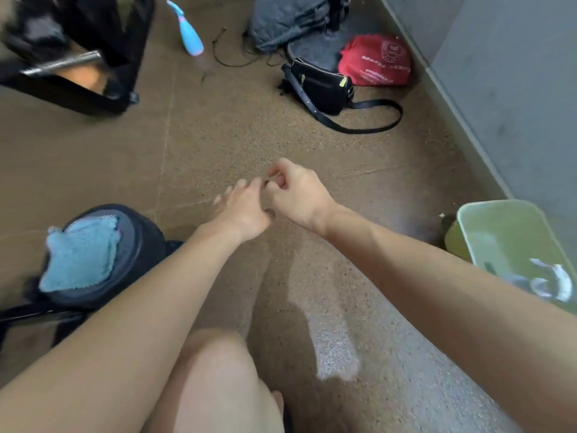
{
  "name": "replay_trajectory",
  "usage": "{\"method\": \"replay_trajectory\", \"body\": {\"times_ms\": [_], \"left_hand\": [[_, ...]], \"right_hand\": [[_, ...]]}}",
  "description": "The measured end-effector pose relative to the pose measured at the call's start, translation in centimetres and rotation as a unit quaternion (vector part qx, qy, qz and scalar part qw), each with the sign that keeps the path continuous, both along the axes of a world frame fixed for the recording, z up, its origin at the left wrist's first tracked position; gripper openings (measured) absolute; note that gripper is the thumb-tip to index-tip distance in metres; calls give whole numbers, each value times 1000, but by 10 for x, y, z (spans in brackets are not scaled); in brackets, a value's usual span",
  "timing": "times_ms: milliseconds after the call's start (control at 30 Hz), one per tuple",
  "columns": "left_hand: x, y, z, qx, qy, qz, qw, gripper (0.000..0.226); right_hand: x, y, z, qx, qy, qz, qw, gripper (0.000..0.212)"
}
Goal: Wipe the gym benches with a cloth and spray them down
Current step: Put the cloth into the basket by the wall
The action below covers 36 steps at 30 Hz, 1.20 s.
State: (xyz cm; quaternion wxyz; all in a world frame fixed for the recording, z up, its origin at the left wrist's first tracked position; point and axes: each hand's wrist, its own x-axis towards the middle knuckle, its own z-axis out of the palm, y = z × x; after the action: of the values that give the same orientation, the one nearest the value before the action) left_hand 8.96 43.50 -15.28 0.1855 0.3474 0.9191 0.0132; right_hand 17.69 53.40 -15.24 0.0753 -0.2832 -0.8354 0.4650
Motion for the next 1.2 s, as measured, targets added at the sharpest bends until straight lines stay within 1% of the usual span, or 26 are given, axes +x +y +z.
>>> {"method": "replay_trajectory", "body": {"times_ms": [67,133,200,300,367,433,533,600,667,733,767,800,833,867,900,933,1000,1067,1100,1133,1200], "left_hand": [[-28,-37,5,-8,57,44,997,67],[-49,-73,8,-3,126,95,988,72],[-65,-106,6,16,157,179,971,71],[-84,-149,-3,15,124,321,939,68],[-92,-169,-9,-6,93,363,927,67],[-97,-180,-11,-9,104,357,928,61],[-104,-187,-8,-7,158,314,936,50],[-106,-190,-7,-50,181,263,946,50],[-106,-190,-4,-104,173,225,953,52],[-105,-189,2,-150,165,204,953,44],[-104,-188,5,-160,165,196,953,41],[-103,-185,8,-151,167,184,957,38],[-101,-182,12,-113,180,162,964,31],[-98,-177,17,-44,193,135,971,19],[-92,-167,23,42,191,111,975,16],[-85,-153,31,117,167,98,974,23],[-69,-115,47,221,69,80,970,31],[-49,-72,55,289,-29,45,956,31],[-38,-51,57,314,-65,22,947,31],[-26,-31,58,329,-96,0,939,31],[-2,5,54,340,-154,-34,927,30]], "right_hand": [[-28,-29,-3,-38,-5,11,999,28],[-47,-54,-6,-67,-19,28,997,32],[-58,-75,-8,-90,-31,49,994,36],[-70,-98,-11,-112,-35,68,991,36],[-75,-108,-12,-125,-40,72,989,36],[-78,-113,-12,-132,-45,75,987,37],[-80,-110,-11,-125,-52,76,988,41],[-79,-105,-8,-123,-50,69,989,41],[-76,-98,-6,-126,-46,55,989,41],[-73,-93,-5,-134,-43,42,989,40],[-72,-91,-5,-137,-43,37,989,39],[-70,-88,-4,-144,-46,32,988,39],[-67,-84,-2,-159,-47,26,986,39],[-64,-79,1,-183,-46,21,982,40],[-60,-71,6,-210,-43,21,976,43],[-55,-61,11,-231,-35,26,972,49],[-42,-37,25,-248,-13,42,968,66],[-22,-12,39,-233,8,44,971,77],[-9,3,42,-219,11,35,975,77],[7,18,46,-202,7,21,979,71],[43,48,51,-157,-24,-9,987,49]]}}
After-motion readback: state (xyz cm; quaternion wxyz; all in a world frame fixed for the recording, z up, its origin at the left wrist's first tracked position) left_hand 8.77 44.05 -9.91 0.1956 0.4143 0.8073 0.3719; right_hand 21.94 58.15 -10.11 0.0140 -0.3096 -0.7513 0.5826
